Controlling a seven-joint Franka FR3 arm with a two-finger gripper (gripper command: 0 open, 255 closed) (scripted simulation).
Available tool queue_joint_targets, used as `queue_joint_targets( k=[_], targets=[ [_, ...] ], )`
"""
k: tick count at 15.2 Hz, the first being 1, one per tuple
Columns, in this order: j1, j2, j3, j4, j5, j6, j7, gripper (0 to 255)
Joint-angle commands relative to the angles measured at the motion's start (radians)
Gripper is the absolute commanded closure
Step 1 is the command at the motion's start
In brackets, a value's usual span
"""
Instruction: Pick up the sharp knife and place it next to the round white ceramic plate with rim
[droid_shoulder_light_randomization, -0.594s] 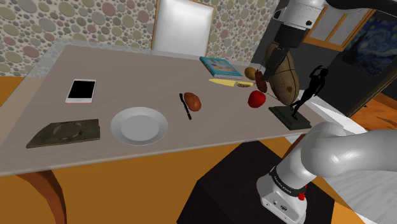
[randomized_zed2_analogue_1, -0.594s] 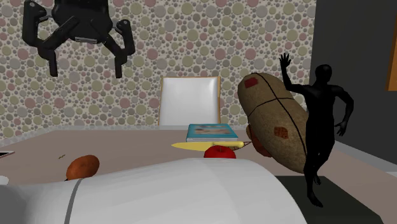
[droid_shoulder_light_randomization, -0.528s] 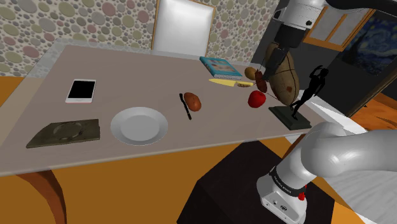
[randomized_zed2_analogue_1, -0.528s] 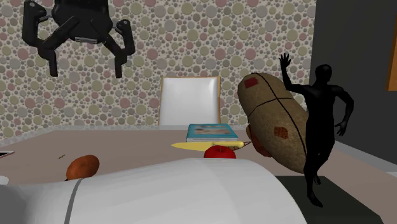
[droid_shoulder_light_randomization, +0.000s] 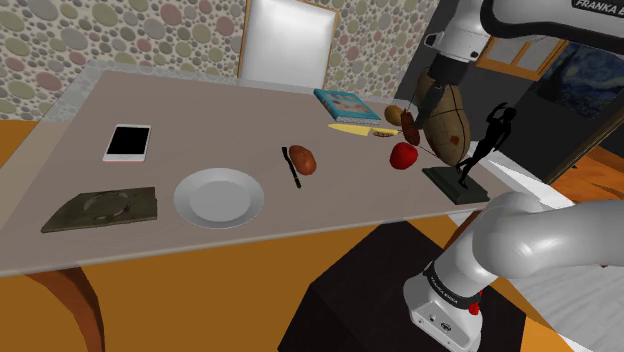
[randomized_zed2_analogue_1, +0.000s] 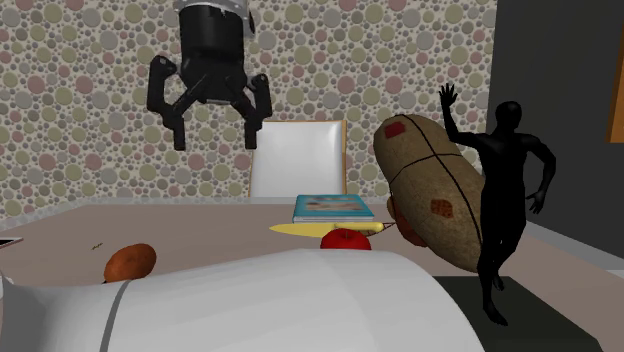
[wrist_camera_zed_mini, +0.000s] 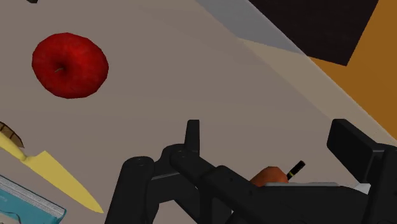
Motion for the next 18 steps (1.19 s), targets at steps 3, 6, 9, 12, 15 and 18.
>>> queue_joint_targets(
  k=[3, 6, 9, 12, 15, 18],
  targets=[
    [-0.003, 0.076, -0.095, 0.004, -0.054, 0.083, -0.134, 0],
    [-0.001, 0.146, -0.167, 0.022, -0.084, 0.144, -0.234, 0],
    [0.006, 0.229, -0.239, 0.054, -0.1, 0.205, -0.336, 0],
    [0.019, 0.325, -0.31, 0.099, -0.099, 0.263, -0.441, 0],
    [0.035, 0.433, -0.38, 0.157, -0.077, 0.317, -0.552, 0],
    [0.051, 0.555, -0.446, 0.228, -0.029, 0.363, -0.673, 0]
  ],
)
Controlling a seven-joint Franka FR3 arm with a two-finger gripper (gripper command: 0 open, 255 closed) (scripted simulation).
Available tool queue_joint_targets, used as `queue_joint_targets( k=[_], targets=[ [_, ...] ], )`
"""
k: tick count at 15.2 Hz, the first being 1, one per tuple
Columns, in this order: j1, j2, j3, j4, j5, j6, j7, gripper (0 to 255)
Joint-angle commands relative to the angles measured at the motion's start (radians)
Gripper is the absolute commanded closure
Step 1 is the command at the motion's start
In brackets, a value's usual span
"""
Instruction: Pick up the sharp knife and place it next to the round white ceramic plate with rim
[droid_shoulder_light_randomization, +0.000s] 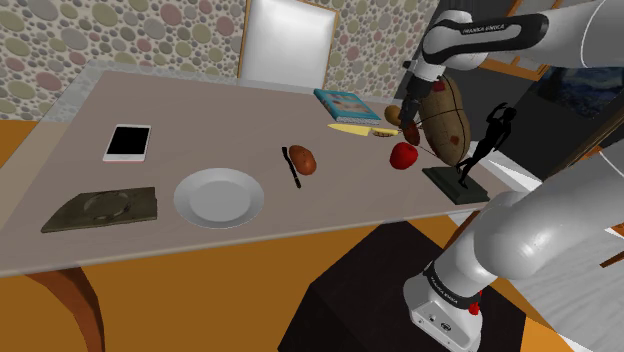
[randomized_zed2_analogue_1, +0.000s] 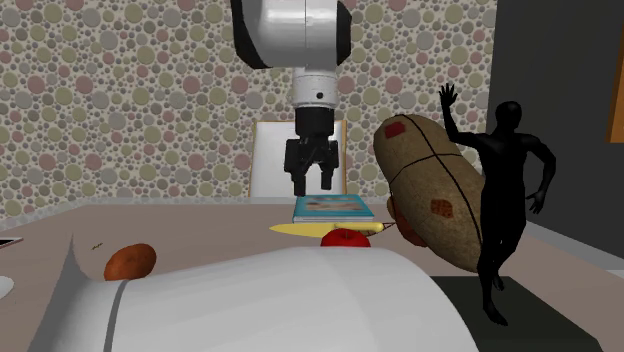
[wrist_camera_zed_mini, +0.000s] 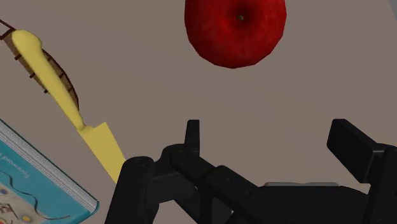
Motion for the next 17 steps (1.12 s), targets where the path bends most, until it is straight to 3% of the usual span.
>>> queue_joint_targets(
  k=[1, 7, 13, 17],
  targets=[
    [0.01, 0.088, -0.043, 0.061, 0.04, 0.023, -0.09, 0],
    [-0.013, 0.378, -0.116, 0.255, 0.228, 0.061, -0.359, 0],
    [-0.137, 0.669, -0.078, 0.518, 0.411, 0.024, -0.575, 0],
    [-0.223, 0.819, -0.036, 0.696, 0.478, -0.02, -0.65, 0]
  ],
)
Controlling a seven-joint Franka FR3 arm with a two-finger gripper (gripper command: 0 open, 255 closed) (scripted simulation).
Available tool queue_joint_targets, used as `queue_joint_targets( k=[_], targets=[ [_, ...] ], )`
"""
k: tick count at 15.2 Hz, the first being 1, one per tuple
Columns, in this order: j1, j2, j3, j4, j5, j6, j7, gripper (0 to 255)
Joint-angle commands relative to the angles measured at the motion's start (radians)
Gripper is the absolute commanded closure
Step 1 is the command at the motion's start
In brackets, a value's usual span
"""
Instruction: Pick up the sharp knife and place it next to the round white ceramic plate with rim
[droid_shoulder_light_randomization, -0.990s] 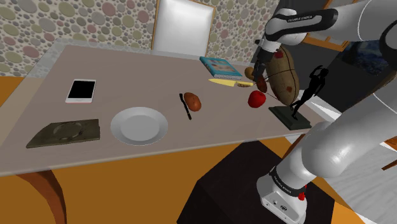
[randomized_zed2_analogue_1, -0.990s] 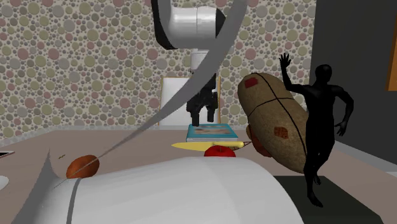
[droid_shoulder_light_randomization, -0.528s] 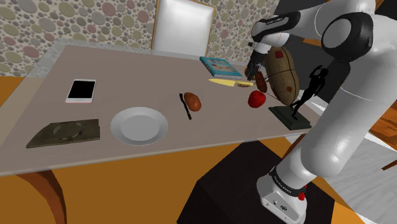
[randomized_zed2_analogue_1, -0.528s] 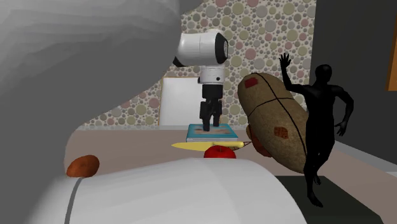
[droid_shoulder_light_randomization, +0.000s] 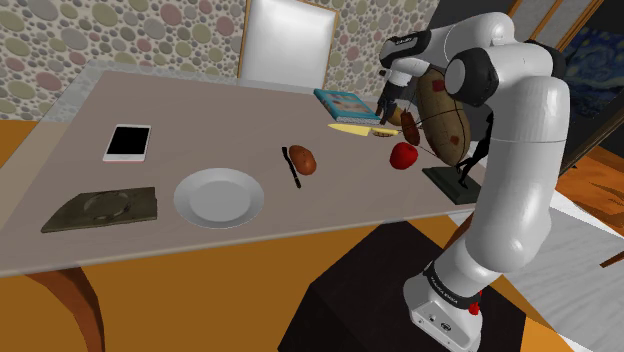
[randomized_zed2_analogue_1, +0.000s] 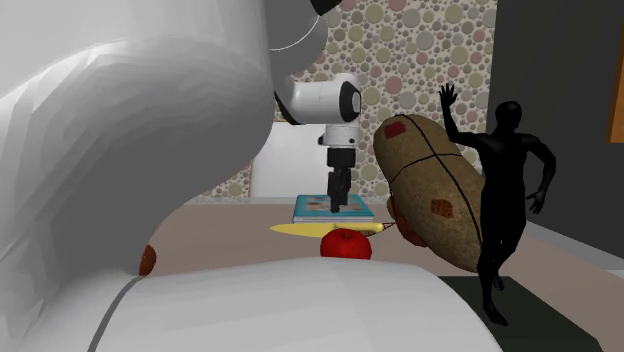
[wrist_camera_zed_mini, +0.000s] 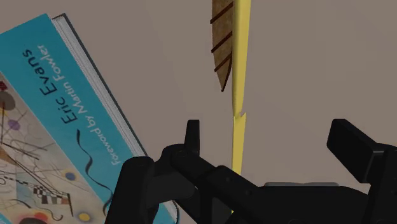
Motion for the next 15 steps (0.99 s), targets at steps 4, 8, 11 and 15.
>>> queue_joint_targets(
  k=[4, 8, 11, 15],
  targets=[
    [-0.024, 0.054, 0.018, 0.016, 0.028, 0.032, -0.027, 0],
    [-0.024, 0.069, 0.024, -0.011, 0.039, 0.071, -0.035, 0],
    [-0.024, 0.069, 0.024, -0.011, 0.039, 0.071, -0.035, 0],
    [-0.024, 0.069, 0.024, -0.011, 0.039, 0.071, -0.035, 0]
  ],
)
